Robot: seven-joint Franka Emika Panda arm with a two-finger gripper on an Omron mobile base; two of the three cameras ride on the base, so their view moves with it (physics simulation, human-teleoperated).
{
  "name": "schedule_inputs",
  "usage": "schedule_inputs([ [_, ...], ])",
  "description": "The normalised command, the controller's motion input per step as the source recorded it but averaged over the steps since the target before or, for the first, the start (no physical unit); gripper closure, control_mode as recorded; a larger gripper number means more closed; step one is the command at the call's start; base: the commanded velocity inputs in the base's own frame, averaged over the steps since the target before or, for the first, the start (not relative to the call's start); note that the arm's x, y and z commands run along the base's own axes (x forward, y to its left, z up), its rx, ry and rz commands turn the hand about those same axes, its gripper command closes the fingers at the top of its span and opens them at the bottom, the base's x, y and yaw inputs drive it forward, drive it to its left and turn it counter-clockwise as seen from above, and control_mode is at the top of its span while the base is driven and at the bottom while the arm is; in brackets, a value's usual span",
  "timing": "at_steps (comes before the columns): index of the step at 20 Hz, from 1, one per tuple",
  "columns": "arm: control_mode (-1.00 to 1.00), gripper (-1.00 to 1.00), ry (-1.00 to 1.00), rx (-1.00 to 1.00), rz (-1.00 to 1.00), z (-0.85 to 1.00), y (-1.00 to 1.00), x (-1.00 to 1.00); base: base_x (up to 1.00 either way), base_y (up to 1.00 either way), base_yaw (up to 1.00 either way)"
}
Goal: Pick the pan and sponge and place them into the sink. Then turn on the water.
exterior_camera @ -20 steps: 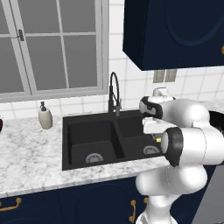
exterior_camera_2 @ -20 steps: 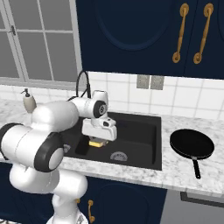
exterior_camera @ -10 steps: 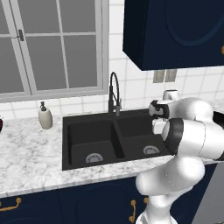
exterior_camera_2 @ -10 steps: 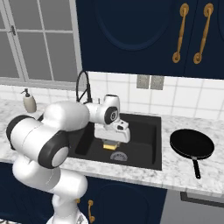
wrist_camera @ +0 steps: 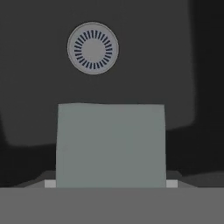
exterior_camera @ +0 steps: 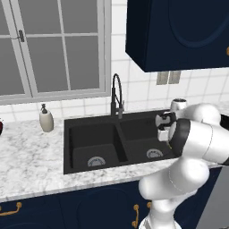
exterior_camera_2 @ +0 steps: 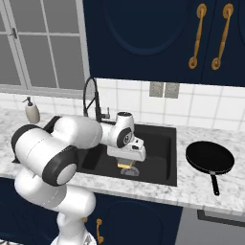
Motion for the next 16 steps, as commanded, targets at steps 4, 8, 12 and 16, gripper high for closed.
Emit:
schedule_inputs([
  [4,-1.0,1.0,0.01,0.0,0.0,-0.26,0.0,0.39,0.0,0.0,0.0],
  [8,-1.0,1.0,0.0,0.0,0.0,-0.41,-0.04,0.31,0.0,0.0,0.0],
  [12,-1.0,1.0,0.0,0.0,0.0,-0.42,0.0,0.25,0.0,0.0,0.0],
  [16,-1.0,1.0,0.0,0.0,0.0,-0.35,0.0,0.15,0.0,0.0,0.0],
])
